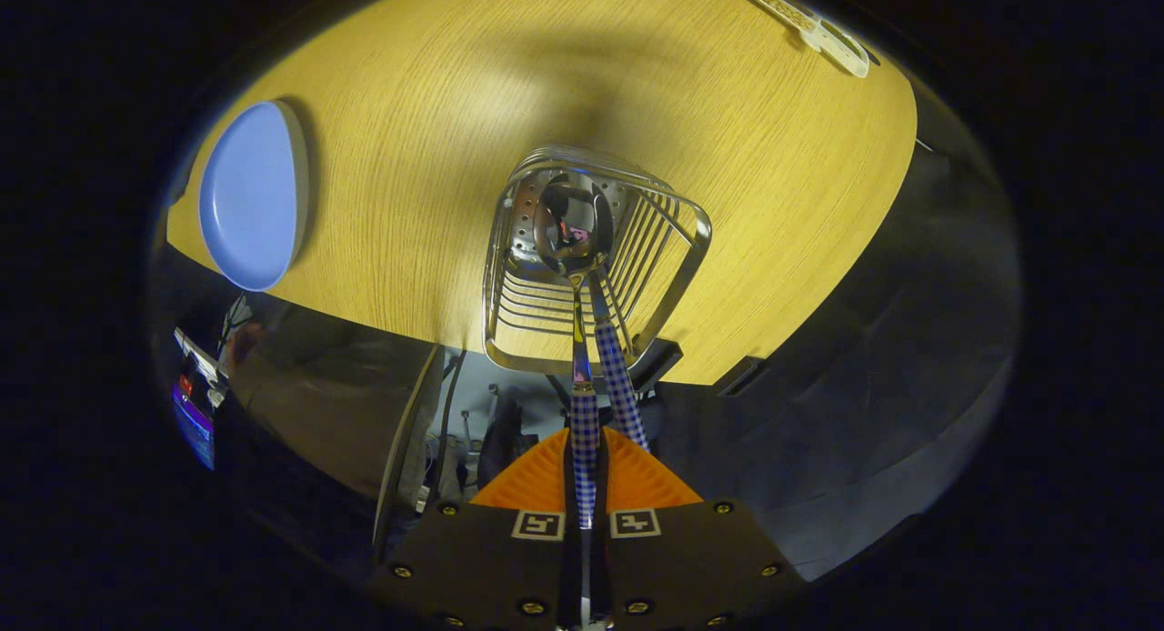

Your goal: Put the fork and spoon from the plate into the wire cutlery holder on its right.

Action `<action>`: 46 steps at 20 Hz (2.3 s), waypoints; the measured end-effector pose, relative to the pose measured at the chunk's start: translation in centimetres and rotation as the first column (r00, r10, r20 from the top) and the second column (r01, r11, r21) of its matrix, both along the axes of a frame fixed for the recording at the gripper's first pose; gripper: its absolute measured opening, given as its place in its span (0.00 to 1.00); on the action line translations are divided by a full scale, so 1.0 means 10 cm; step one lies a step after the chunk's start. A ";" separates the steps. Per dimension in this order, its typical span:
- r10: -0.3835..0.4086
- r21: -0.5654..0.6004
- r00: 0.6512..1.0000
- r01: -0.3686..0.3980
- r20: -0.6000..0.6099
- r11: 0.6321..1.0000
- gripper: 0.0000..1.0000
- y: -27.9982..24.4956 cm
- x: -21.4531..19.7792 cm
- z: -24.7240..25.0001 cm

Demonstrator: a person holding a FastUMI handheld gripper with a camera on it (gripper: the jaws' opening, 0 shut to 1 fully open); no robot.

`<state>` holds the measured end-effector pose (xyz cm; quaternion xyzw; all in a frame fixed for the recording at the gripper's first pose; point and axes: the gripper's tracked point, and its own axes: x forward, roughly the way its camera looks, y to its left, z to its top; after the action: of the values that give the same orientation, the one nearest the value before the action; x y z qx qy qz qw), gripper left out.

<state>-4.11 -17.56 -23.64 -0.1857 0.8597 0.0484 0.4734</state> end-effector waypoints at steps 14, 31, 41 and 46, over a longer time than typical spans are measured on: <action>0.006 0.036 0.998 -0.008 0.061 0.999 0.33 0.05 0.26 0.06; -0.153 0.203 0.460 -0.061 0.875 0.977 0.97 0.74 0.23 0.80; -0.294 0.278 -0.074 -0.180 0.953 0.944 0.97 1.45 0.20 1.33; -0.233 0.155 -0.298 -0.265 0.926 0.952 0.95 1.70 0.24 1.66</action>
<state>-1.73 -0.52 -7.01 -0.0839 0.1004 0.0176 0.9912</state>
